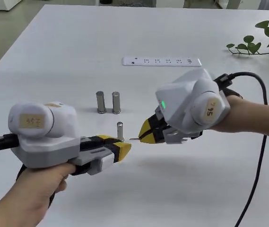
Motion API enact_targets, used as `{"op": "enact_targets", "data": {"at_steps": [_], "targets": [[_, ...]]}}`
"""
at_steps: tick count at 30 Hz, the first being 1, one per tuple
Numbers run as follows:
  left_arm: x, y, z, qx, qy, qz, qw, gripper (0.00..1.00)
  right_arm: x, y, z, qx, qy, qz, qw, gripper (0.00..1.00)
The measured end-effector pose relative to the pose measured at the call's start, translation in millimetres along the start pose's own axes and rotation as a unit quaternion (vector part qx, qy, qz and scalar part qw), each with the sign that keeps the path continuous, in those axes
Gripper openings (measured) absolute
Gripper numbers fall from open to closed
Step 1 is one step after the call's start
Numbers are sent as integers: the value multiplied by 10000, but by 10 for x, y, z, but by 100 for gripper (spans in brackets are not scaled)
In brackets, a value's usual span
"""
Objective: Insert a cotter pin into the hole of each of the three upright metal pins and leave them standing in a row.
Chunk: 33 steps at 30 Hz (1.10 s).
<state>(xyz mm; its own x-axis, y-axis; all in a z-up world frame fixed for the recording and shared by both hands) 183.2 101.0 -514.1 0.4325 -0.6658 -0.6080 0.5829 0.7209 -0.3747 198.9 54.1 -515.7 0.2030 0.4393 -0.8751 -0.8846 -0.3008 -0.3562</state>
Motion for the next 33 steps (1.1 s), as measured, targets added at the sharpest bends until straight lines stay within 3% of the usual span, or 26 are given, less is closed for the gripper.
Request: {"op": "enact_targets", "data": {"at_steps": [11,20,27,33], "targets": [[-16,-64,35,-538,-226,-341,9977,3,-29,33,105,-151,-75,-41,9999,0],[-13,-75,38,-783,-286,-453,9955,0,-28,54,152,-162,-137,-16,9998,0],[-5,-76,32,-838,-285,-490,9949,0,-18,49,167,-149,-158,-23,9998,0],[-8,-85,31,-597,-310,-434,9968,0,-16,55,167,-116,-194,-1,9997,0]]}}
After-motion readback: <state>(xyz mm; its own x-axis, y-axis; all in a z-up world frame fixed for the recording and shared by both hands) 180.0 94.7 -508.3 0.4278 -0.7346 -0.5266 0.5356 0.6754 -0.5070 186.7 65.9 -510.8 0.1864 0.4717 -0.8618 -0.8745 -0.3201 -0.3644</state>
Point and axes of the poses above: the centre of the closed fingertips' face, and the gripper's own axes: x roughly forward along the fingers, y roughly to its left, z roughly out of its top, the point moved 2 cm from there along -x, roughly backward along the fingers, and after that the axes turned 12 degrees about y, right-handed, at the moved point
